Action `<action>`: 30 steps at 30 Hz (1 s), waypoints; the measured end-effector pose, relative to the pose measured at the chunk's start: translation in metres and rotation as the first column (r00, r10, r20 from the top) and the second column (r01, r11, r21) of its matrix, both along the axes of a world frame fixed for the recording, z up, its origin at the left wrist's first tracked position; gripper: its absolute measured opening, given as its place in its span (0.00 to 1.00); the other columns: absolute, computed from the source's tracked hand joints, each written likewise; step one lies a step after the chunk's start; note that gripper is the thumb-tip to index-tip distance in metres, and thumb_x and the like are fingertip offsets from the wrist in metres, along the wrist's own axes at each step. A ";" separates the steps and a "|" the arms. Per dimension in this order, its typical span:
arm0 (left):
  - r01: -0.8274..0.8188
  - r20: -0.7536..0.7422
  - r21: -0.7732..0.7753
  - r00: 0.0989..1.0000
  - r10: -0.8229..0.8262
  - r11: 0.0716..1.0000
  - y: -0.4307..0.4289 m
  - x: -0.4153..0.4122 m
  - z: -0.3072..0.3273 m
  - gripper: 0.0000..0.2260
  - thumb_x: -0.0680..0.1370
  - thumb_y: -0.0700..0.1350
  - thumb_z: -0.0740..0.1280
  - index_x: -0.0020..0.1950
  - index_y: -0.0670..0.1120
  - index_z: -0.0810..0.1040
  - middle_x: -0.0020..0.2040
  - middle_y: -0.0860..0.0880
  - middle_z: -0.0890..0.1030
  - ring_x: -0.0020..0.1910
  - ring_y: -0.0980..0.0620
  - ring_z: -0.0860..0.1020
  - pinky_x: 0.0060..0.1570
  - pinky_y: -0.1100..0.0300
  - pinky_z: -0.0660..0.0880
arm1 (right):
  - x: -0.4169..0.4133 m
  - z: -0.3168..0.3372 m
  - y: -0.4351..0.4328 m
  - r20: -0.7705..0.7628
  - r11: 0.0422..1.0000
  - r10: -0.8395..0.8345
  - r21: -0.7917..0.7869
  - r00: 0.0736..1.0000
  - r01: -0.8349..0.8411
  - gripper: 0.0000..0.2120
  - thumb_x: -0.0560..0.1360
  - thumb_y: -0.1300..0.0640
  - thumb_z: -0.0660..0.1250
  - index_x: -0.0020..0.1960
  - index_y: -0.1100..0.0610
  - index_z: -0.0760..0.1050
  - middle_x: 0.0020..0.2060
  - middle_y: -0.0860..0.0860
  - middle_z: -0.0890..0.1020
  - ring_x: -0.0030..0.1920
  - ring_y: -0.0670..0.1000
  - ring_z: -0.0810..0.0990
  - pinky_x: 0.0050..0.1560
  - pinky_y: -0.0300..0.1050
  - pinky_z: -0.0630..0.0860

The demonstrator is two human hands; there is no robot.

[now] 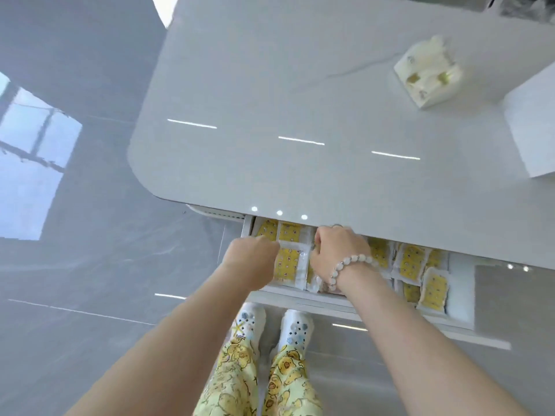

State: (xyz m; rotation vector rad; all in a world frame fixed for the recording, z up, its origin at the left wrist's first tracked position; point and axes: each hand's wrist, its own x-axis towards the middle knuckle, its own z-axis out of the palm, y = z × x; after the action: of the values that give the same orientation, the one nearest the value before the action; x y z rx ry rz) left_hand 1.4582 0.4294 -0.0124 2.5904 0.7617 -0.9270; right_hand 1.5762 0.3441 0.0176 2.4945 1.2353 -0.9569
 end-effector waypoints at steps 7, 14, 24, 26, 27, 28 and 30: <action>-0.300 0.152 0.162 0.949 0.277 0.940 0.058 -0.086 0.174 0.15 0.79 0.46 0.58 0.66 0.49 0.70 0.62 0.49 0.73 0.60 0.45 0.73 0.48 0.57 0.67 | -0.063 0.168 0.074 0.089 0.916 0.270 0.283 0.959 -0.284 0.16 0.76 0.56 0.58 0.63 0.57 0.69 0.59 0.54 0.75 0.61 0.55 0.71 0.58 0.47 0.68; -0.668 0.263 0.232 0.743 0.616 0.707 0.080 -0.206 0.277 0.15 0.79 0.49 0.60 0.64 0.48 0.71 0.61 0.47 0.73 0.59 0.43 0.73 0.52 0.55 0.68 | -0.159 0.276 0.142 0.338 0.655 0.568 0.366 0.750 -0.661 0.18 0.75 0.58 0.59 0.64 0.57 0.68 0.59 0.54 0.74 0.61 0.55 0.72 0.57 0.45 0.68; -0.891 0.372 0.395 0.379 0.847 0.225 0.082 -0.412 0.347 0.16 0.78 0.49 0.59 0.65 0.46 0.70 0.63 0.46 0.72 0.61 0.43 0.73 0.51 0.54 0.69 | -0.373 0.335 0.193 0.483 0.206 0.781 0.399 0.395 -0.894 0.17 0.76 0.56 0.60 0.64 0.57 0.69 0.59 0.53 0.74 0.60 0.54 0.72 0.56 0.45 0.68; -0.904 0.366 0.396 0.317 0.875 0.162 0.080 -0.453 0.351 0.17 0.78 0.50 0.59 0.65 0.47 0.69 0.63 0.47 0.73 0.61 0.44 0.73 0.53 0.55 0.70 | -0.412 0.342 0.202 0.497 0.132 0.801 0.398 0.334 -0.908 0.16 0.76 0.56 0.60 0.63 0.57 0.69 0.60 0.54 0.73 0.61 0.54 0.71 0.57 0.45 0.67; -0.910 0.369 0.394 0.288 0.884 0.131 0.079 -0.472 0.352 0.17 0.78 0.50 0.60 0.66 0.47 0.69 0.64 0.47 0.73 0.61 0.44 0.73 0.53 0.55 0.70 | -0.431 0.346 0.208 0.502 0.104 0.805 0.405 0.315 -0.909 0.17 0.75 0.57 0.60 0.63 0.57 0.69 0.60 0.54 0.73 0.61 0.54 0.71 0.58 0.45 0.67; -0.914 0.377 0.393 0.262 0.888 0.103 0.079 -0.489 0.354 0.18 0.77 0.50 0.60 0.66 0.47 0.69 0.64 0.47 0.73 0.61 0.44 0.73 0.54 0.54 0.70 | -0.450 0.350 0.214 0.505 0.080 0.808 0.414 0.302 -0.907 0.17 0.75 0.57 0.60 0.63 0.57 0.69 0.60 0.54 0.73 0.62 0.54 0.70 0.58 0.46 0.67; -0.914 0.397 0.403 0.225 0.890 0.051 0.078 -0.522 0.358 0.18 0.77 0.50 0.60 0.66 0.48 0.69 0.64 0.46 0.72 0.61 0.44 0.73 0.56 0.54 0.70 | -0.490 0.356 0.223 0.498 0.042 0.822 0.431 0.277 -0.901 0.17 0.75 0.58 0.60 0.63 0.58 0.69 0.60 0.54 0.72 0.63 0.54 0.70 0.61 0.47 0.66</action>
State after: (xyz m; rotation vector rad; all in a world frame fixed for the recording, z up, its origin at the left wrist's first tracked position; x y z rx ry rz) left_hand 0.9359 0.5077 0.3461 1.6358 2.5758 -0.1462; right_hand 1.0865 0.5673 0.3738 1.2905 2.8730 0.0625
